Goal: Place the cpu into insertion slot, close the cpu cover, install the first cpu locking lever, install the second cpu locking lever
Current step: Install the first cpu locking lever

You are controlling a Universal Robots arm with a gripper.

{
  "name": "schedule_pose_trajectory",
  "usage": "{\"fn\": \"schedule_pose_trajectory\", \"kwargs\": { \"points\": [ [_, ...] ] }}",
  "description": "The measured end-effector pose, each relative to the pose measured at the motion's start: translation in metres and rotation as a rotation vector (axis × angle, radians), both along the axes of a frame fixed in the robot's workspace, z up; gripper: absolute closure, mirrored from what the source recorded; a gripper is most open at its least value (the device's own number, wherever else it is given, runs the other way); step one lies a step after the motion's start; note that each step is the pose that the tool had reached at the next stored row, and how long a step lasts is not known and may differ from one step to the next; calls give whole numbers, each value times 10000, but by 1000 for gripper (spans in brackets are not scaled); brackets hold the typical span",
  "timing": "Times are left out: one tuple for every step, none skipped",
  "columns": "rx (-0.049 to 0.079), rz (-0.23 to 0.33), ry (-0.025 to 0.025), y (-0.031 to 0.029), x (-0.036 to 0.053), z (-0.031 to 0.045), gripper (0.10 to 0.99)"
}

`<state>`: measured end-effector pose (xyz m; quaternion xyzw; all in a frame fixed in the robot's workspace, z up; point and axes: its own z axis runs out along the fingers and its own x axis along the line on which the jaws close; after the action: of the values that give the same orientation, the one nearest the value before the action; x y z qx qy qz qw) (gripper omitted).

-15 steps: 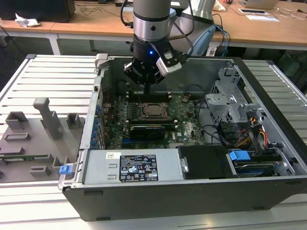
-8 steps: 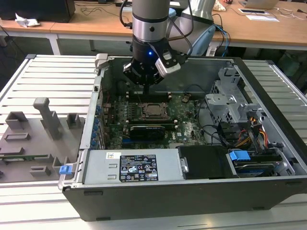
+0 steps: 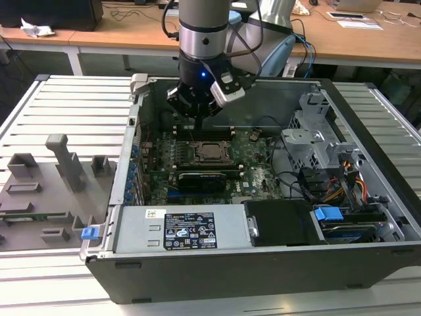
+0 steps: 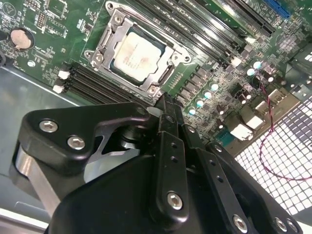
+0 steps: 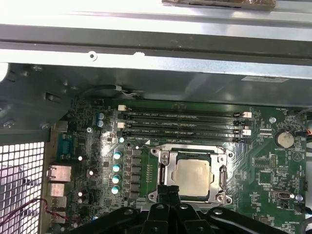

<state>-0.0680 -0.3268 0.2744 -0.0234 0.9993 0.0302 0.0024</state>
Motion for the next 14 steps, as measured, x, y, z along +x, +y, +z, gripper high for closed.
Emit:
{"fn": "schedule_pose_trajectory", "kwargs": {
  "points": [
    [-1,2,0,0,-4,-12,980],
    [-1,2,0,0,-12,-25,980],
    [0,3,1,0,-26,-35,980],
    [-3,4,1,0,-52,-40,980],
    [0,4,-4,0,-100,-48,980],
    [1,4,-6,2,-127,-52,980],
    [1,13,-7,5,-153,-56,980],
    [-1,40,-5,10,-173,-59,980],
    [-1,72,-5,14,-181,-62,980],
    [0,125,-6,19,-186,-67,980],
    [1,192,-6,23,-189,-73,980],
    [2,243,-6,29,-205,-86,980],
    [2,255,-6,35,-226,-93,980],
    [2,261,-6,44,-249,-99,980]
  ]
}}
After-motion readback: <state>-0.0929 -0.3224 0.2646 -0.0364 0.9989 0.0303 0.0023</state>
